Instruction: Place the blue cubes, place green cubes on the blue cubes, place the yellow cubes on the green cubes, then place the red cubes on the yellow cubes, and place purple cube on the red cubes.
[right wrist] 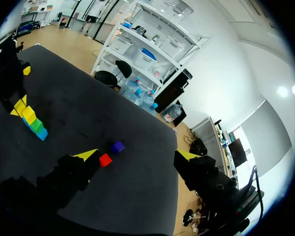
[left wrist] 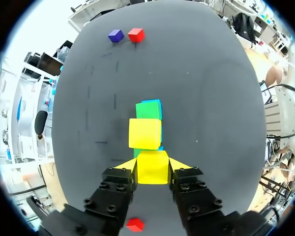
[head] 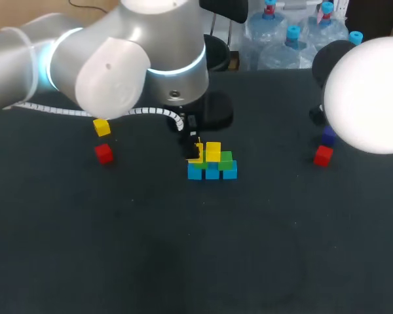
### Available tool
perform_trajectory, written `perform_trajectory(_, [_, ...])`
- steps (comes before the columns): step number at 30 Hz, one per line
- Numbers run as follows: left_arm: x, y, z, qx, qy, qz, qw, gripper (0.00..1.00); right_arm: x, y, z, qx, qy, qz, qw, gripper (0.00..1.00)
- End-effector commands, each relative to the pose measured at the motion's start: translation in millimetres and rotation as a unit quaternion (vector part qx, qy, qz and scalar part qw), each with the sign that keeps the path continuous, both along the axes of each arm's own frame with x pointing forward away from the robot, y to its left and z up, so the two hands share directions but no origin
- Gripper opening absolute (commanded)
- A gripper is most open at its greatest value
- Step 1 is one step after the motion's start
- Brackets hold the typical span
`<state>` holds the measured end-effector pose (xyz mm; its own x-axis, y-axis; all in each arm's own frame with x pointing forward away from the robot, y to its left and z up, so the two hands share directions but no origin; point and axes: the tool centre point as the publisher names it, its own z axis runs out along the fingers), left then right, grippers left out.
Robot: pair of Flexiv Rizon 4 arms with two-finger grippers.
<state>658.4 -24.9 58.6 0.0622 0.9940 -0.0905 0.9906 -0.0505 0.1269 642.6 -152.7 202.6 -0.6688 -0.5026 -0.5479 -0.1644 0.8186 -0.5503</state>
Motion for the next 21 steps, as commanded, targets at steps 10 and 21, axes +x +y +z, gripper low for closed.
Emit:
perform_trajectory(10, [9.7,-3.8,-1.8,0.006,0.001,-0.001,1.0,0.0,-0.5,-1.4,-0.4,0.001,-0.001,0.001,1.0,1.0])
perform_trajectory(21, [12.2,-3.8,-3.5,0.008,0.002,0.001,1.0,0.0,-0.5,-1.4,-0.4,0.001,-0.001,0.001,1.0,1.0])
